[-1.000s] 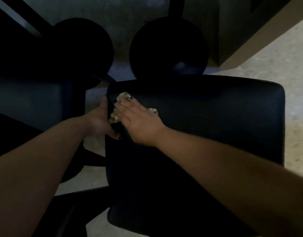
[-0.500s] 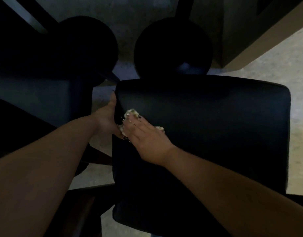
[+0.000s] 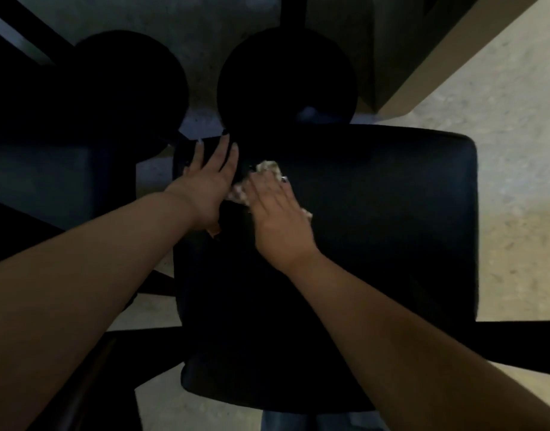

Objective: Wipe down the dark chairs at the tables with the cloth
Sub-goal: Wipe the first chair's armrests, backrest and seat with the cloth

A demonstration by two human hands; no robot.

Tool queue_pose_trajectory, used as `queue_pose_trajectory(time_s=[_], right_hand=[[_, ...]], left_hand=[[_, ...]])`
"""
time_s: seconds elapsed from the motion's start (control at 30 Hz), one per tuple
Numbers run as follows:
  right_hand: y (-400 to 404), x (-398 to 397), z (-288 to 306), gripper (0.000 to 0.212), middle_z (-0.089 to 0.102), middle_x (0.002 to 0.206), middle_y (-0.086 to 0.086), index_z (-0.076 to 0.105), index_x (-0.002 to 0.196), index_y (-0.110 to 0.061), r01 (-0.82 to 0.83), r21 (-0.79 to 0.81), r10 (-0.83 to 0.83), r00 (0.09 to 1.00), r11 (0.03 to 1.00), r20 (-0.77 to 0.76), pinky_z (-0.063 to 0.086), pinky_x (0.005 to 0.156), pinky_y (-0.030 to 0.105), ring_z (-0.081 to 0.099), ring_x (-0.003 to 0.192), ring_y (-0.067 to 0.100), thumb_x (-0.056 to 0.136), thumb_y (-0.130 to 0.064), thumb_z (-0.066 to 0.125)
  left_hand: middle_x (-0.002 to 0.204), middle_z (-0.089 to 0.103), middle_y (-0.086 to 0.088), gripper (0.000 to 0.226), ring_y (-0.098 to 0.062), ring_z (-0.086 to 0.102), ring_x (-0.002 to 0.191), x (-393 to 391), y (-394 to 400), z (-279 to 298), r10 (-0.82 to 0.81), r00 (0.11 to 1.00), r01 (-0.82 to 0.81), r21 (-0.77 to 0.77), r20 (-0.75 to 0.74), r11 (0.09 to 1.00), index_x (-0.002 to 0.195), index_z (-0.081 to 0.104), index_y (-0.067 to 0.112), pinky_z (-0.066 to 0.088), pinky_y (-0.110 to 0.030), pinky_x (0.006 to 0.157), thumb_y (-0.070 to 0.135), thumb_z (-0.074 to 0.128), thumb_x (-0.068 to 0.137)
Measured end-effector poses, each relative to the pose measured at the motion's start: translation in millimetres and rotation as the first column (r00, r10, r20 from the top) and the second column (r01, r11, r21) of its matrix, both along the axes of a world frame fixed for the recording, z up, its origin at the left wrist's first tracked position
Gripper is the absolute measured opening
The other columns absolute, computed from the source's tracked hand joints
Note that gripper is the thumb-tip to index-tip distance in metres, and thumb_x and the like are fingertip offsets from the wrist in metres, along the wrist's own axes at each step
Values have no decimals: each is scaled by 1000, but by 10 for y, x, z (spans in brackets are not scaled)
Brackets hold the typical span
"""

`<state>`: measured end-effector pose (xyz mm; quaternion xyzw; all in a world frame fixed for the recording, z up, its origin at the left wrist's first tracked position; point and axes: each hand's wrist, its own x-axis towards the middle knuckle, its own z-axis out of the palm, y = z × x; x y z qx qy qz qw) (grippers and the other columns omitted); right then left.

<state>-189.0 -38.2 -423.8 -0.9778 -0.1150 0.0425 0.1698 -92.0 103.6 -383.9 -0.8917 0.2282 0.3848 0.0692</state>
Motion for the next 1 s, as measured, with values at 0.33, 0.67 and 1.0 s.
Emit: queue_pose_trajectory(time_s=[0.33,0.67,1.0], right_hand=[[-1833,-335,-15,54,20,155,21,23,147,3,842,-108,-847,531,528,-1,0,119,42,8,146,35,96,-8,34],[-499,115,-6,60,41,146,19,44,138,2,185,66,-181,982,981,-51,16,116,46,30,140,36,81,-12,29],[-2068,-265,-103,52,32,152,15,34,145,-1,834,17,-834,552,552,4,8,120,44,18,145,28,93,-6,38]], left_hand=[[152,-39,-11,157,-52,-28,137,-217,-385,93,137,990,-134,73,-37,988,147,-31,19,13,-63,113,51,90,52],[155,-35,-1,158,-44,-29,140,-235,-294,-49,170,985,-171,38,24,985,149,-26,25,15,-65,111,49,92,47],[154,-36,-5,163,-46,-29,139,-225,-307,-41,149,989,-150,77,13,986,148,-27,22,17,-67,109,54,92,41]])
